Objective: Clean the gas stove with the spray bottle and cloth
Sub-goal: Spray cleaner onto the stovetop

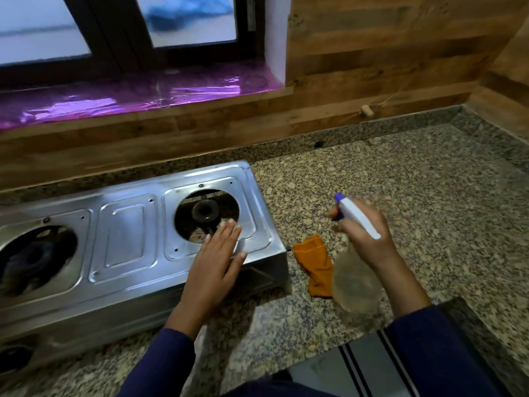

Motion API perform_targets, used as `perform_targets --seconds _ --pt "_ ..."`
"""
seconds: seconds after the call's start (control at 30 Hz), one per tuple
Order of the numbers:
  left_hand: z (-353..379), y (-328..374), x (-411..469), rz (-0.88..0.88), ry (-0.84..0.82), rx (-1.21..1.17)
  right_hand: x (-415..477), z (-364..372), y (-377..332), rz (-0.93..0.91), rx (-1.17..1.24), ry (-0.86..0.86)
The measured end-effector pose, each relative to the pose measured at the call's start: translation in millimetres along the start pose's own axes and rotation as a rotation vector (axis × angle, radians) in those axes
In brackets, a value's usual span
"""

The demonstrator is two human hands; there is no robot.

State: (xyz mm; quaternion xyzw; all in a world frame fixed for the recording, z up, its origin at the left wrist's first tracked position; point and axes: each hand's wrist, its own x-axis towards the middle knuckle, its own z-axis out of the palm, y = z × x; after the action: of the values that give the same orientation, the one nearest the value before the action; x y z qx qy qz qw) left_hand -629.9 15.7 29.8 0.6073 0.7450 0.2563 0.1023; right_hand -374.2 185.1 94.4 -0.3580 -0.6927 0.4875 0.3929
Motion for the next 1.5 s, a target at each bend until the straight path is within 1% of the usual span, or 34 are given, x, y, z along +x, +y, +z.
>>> perform_targets --seconds 0.07,0.1,0.17,0.23,0.3,0.37,0.43,0.5,0.67,0.73,0.8,0.97,1.03,1.1,1.2,1.33,1.5 --pt "-14.4 -20.5 -16.3 -0.041 0.022 0.023 -4.3 29.6 -7.8 0.099 0.012 -0.207" --pt "-20.6 -29.1 -24.4 -0.060 0.021 0.034 -7.6 44.8 -10.7 0.138 -0.003 -0.278" --pt "-33.2 -45.9 -40.1 -0.088 0.034 0.059 -17.3 77.8 -19.4 0.167 -0.035 -0.377" --pt "-49.2 -69.3 -57.5 -0.137 0.081 0.077 -26.8 119.3 -28.5 0.144 -0.116 -0.474" --pt "-58.7 -91.6 -72.2 -0.209 0.115 0.103 -35.8 153.8 -36.4 0.127 -0.153 -0.570" --pt "-64.0 -111.8 -84.5 -0.283 0.139 0.152 -44.2 183.5 -44.5 0.154 -0.182 -0.656" --pt "-67.0 -126.8 -94.7 -0.320 0.137 0.227 -53.3 209.5 -52.8 0.194 -0.195 -0.710" --pt "-64.4 -130.0 -97.2 -0.285 0.113 0.290 -61.3 224.0 -59.8 0.200 -0.202 -0.730" --pt "-65.3 -130.3 -94.8 -0.251 0.103 0.312 -74.3 249.9 -71.6 0.248 -0.157 -0.833" --pt "-65.9 -131.8 -96.9 -0.247 0.101 0.309 -79.0 260.6 -73.8 0.270 -0.143 -0.809" --pt "-65.4 -131.6 -97.4 -0.244 0.101 0.308 -85.3 269.3 -74.3 0.284 -0.133 -0.731" --pt "-64.9 -130.4 -97.2 -0.251 0.092 0.323 -88.8 267.2 -66.7 0.149 -0.123 -0.464" --pt "-65.0 -130.9 -97.5 -0.252 0.089 0.327 -84.9 261.4 -63.4 0.157 -0.112 -0.385" --pt "-65.1 -128.8 -97.8 -0.248 0.095 0.331 -84.2 255.2 -60.3 0.212 -0.085 -0.324" --pt "-63.3 -128.6 -97.3 -0.266 0.110 0.321 -83.1 247.6 -57.6 0.304 -0.094 -0.276" --pt "-61.7 -125.6 -92.5 -0.302 0.126 0.313 -78.9 221.5 -56.3 0.357 -0.163 -0.320" --pt "-58.7 -111.8 -63.3 -0.282 0.106 0.276 -85.1 185.8 -52.8 0.449 -0.150 -0.245"
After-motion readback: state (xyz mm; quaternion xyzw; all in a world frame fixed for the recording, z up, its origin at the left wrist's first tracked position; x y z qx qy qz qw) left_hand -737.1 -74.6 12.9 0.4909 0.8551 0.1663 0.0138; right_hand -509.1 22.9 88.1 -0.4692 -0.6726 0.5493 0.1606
